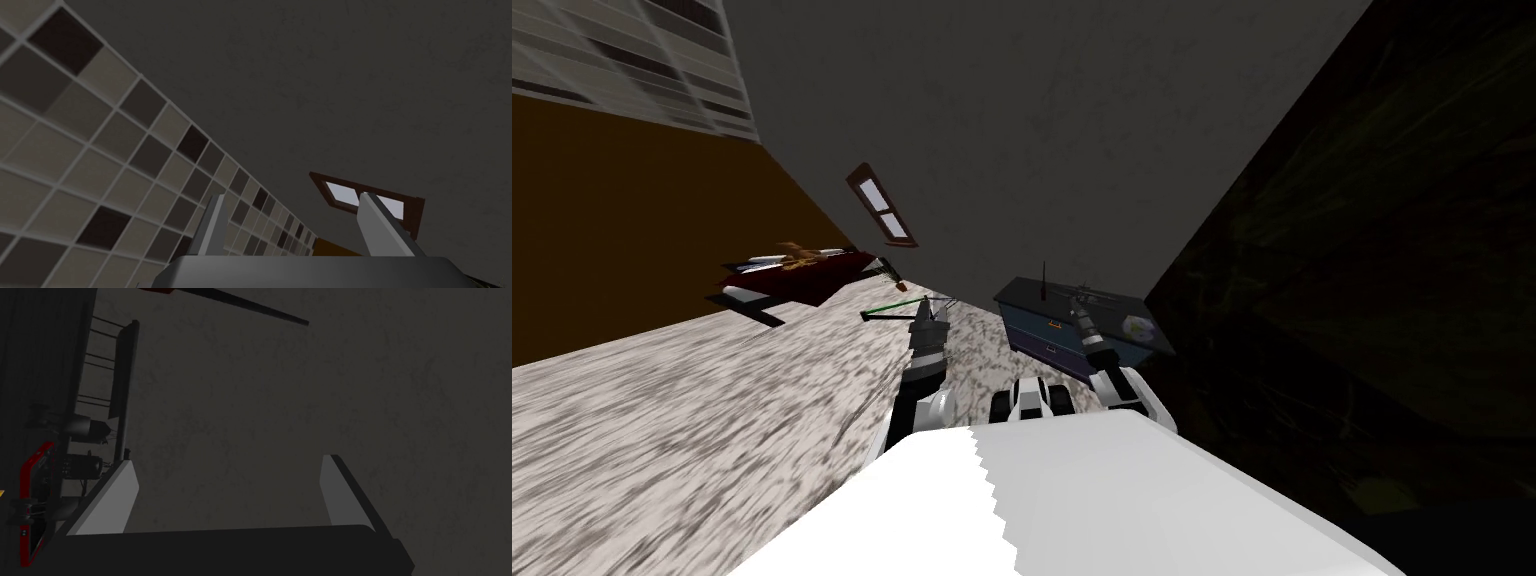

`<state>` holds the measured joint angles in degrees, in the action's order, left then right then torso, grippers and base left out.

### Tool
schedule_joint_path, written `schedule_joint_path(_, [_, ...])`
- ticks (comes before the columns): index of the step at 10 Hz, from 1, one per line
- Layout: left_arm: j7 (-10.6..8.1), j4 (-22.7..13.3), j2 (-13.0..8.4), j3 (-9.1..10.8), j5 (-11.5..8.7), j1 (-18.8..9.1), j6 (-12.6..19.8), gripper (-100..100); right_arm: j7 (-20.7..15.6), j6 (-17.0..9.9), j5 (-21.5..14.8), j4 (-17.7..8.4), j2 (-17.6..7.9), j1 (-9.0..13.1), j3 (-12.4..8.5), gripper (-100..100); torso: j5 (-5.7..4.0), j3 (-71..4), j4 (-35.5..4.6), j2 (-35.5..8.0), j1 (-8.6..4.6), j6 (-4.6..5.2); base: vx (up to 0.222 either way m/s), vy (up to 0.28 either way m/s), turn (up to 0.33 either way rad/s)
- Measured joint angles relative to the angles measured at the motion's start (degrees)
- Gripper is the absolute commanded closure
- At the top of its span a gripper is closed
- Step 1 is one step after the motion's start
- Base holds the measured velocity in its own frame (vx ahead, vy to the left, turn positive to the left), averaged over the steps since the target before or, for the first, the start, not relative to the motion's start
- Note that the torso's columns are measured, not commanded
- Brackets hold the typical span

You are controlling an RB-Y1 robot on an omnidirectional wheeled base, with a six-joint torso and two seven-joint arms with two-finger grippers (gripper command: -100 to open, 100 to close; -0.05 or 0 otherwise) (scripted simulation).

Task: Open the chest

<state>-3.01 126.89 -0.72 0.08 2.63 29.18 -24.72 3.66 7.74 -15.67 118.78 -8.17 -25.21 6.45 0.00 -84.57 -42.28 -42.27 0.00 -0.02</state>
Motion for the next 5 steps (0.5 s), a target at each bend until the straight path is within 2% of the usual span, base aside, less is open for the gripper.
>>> schedule_joint_path(3, [0.0,0.0,0.0,0.0,0.0,0.01,0.0,0,-0.6,-4.17,-3.61,-2.71,-0.97,0.37,0.64,-100,0.01,0.0,0.0,-0.01,-0.01,0.04,-0.022,0.026,0.186])
schedule_joint_path(5, [0.0,0.0,0.0,0.01,0.0,0.01,0.0,0,-1.35,-7.29,-6.72,-5.57,-0.88,1.24,1.26,-100,0.0,0.01,-0.01,-0.03,-0.02,0.05,-0.023,0.026,0.157])
